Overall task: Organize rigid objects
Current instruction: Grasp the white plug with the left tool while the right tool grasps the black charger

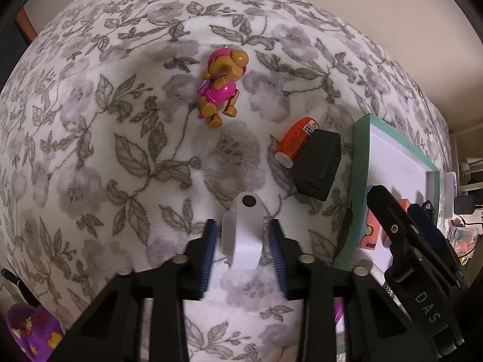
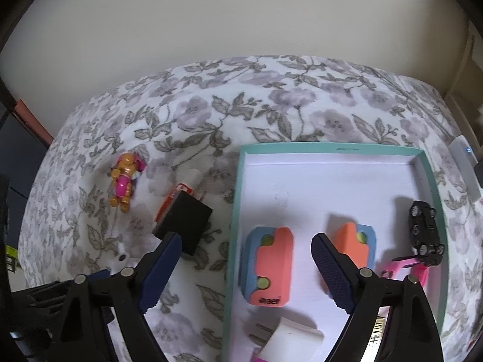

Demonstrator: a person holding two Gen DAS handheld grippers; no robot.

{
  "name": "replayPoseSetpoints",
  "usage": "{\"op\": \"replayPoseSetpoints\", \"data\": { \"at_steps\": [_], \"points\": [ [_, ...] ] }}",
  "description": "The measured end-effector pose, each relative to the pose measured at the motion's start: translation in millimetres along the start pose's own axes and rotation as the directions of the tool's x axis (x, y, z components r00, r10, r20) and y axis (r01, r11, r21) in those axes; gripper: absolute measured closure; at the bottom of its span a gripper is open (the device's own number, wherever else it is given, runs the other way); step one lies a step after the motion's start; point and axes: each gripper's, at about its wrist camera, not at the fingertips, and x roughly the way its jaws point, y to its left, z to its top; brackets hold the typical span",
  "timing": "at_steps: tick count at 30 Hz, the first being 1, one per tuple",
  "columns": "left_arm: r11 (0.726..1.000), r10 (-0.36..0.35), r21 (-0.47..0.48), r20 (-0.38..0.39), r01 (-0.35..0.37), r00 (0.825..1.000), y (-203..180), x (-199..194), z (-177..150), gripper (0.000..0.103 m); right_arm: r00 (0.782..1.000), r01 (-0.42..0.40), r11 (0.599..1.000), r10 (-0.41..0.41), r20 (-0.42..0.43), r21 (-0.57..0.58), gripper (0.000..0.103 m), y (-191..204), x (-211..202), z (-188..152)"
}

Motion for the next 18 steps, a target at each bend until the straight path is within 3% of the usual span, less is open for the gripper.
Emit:
{"op": "replayPoseSetpoints", "data": {
  "at_steps": [4,10,18],
  "points": [
    [1.000,-0.011,-0.013,0.006,0.011,1.000,5,-1,2,0.084,0.999,-0.047,0.999,0.047,0.009,-0.001,0.017,8,1,1],
    [0.999,-0.007,-0.050,0.019,0.008,1.000,17,-5,6,0.084,0.994,-0.108,0.994,0.108,-0.001,0.006,0.025,19,8,2],
    [0.992,0.055,-0.114,0.059,-0.048,0.997,44,-12,20,0.084,0.987,-0.156,0.988,0.156,-0.034,0.002,0.035,31,25,2]
  ]
}}
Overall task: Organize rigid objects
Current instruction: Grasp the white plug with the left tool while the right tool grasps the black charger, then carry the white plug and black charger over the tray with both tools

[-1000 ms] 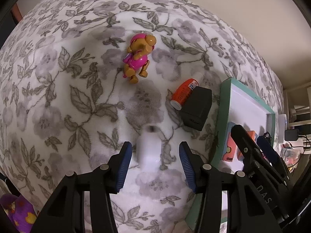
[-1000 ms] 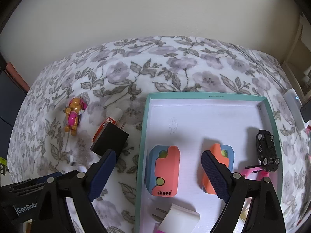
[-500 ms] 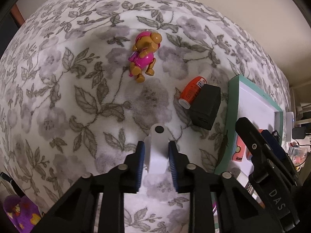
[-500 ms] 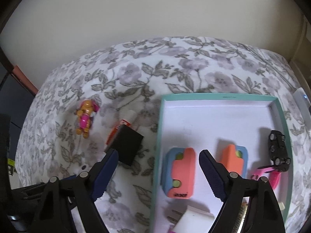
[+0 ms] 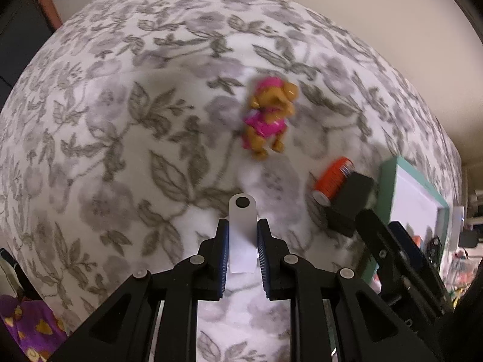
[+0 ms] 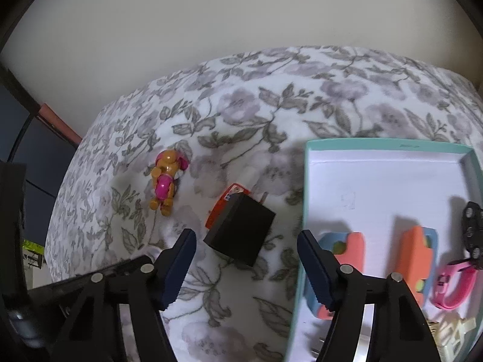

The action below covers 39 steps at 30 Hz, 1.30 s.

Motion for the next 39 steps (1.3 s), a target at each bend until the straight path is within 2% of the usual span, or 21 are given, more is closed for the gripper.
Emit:
{"op": "replayPoseSetpoints", "data": {
  "at_steps": [8,17,18,26,32,39],
  "points": [
    [0.999,-0.010,-0.047,0.008,0.011,1.000,16,0,10,0.084,0.999,0.000,1.000,0.000,-0.033,0.010,0.035,8,14,1],
    [0.998,-0.017,-0.056,0.013,0.018,1.000,17,5,16,0.084,0.997,0.002,0.999,0.002,-0.072,0.053,0.035,8,31,0],
    [0.998,-0.018,-0.056,0.013,0.019,1.000,17,5,16,0.084,0.997,-0.003,0.998,0.007,-0.071,0.055,0.038,8,33,0],
    [0.998,-0.022,-0.052,0.013,0.023,1.000,18,8,17,0.084,0.999,-0.005,0.997,0.008,-0.044,0.073,0.037,9,36,1],
    [0.998,-0.021,-0.053,0.012,0.022,1.000,18,8,18,0.084,0.999,-0.020,0.992,0.023,-0.025,0.124,0.052,0,32,2],
    [0.999,-0.008,-0.047,0.016,0.009,1.000,17,10,19,0.084,0.999,-0.040,0.987,0.043,-0.016,0.154,0.054,-6,29,2]
  ]
}}
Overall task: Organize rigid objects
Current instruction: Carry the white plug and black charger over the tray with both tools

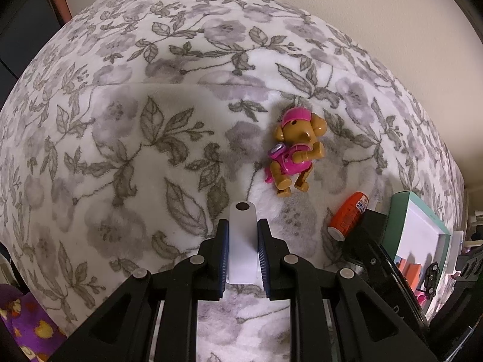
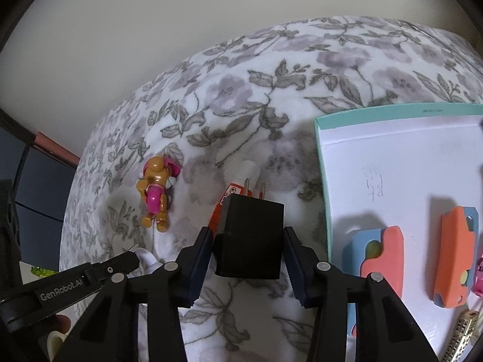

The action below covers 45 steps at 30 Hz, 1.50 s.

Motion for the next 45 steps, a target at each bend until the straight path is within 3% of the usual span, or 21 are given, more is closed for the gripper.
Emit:
{"op": "replayPoseSetpoints", "data": {
  "at_steps": [7,17,27,38,45],
  "points": [
    [1.000,0.014,-0.003,0.023,-0.014,1.000,0,-7,-2,0.084,0.999,-0.036,0.999,0.035,0.037,0.029,0.055,-7,-17,5],
    [0.998,-0.054,0.015,0.133,0.053,0.990,-9,-56,1,0.084,0.989,-0.071,0.997,0.068,0.134,0.014,0.055,-5,-63,20],
    [0.986,-0.139,0.122,0.223,0.114,0.965,-53,-99,-13,0.084,0.980,0.017,1.000,-0.021,0.200,0.022,0.055,-38,-115,33],
    [0.953,-0.174,0.278,0.186,0.118,0.967,-123,-97,-47,0.084,0.964,0.107,0.993,-0.117,0.238,0.056,0.055,-72,-148,40],
    [0.937,-0.172,0.329,0.142,0.117,0.975,-156,-80,-64,0.084,0.967,0.149,0.986,-0.162,0.196,0.077,0.055,-93,-144,39]
  ]
}}
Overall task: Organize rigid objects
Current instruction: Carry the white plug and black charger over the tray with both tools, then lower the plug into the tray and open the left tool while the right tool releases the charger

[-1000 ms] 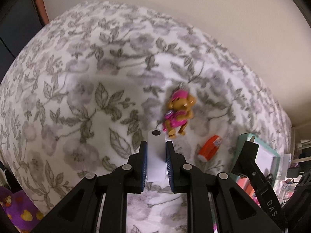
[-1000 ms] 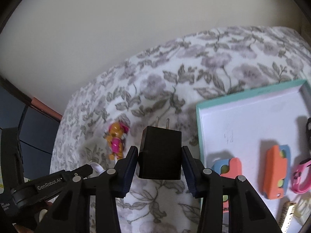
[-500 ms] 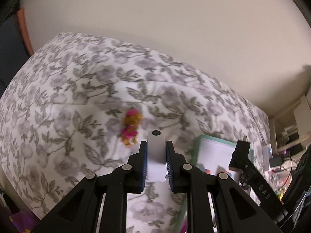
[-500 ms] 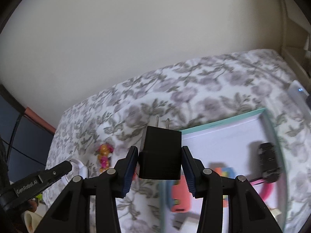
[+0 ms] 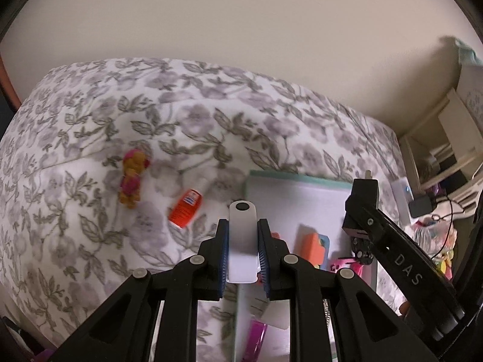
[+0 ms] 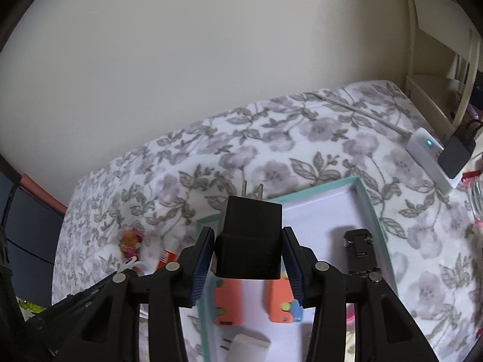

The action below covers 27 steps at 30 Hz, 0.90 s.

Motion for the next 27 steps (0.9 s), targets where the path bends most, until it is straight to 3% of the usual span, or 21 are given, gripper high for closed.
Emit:
{"op": "replayPoseSetpoints", "data": {
  "at_steps": [8,20,27],
  "points": [
    [0.998,0.005,0.057,-0.049,-0.002,0.999,-27,29,-13,0.084,0.989,0.104,0.993,-0.098,-0.107,0.048,0.055,-39,29,-9],
    [0.989,0.064,0.142,-0.089,-0.051,0.994,-54,63,-29,0.084,0.973,0.130,0.991,-0.120,-0.197,0.040,0.055,-53,54,-23],
    [0.986,0.076,0.155,-0.075,-0.064,0.994,-57,64,-30,0.084,0.971,0.137,0.990,-0.131,-0.200,0.016,0.056,-50,56,-24]
  ]
}}
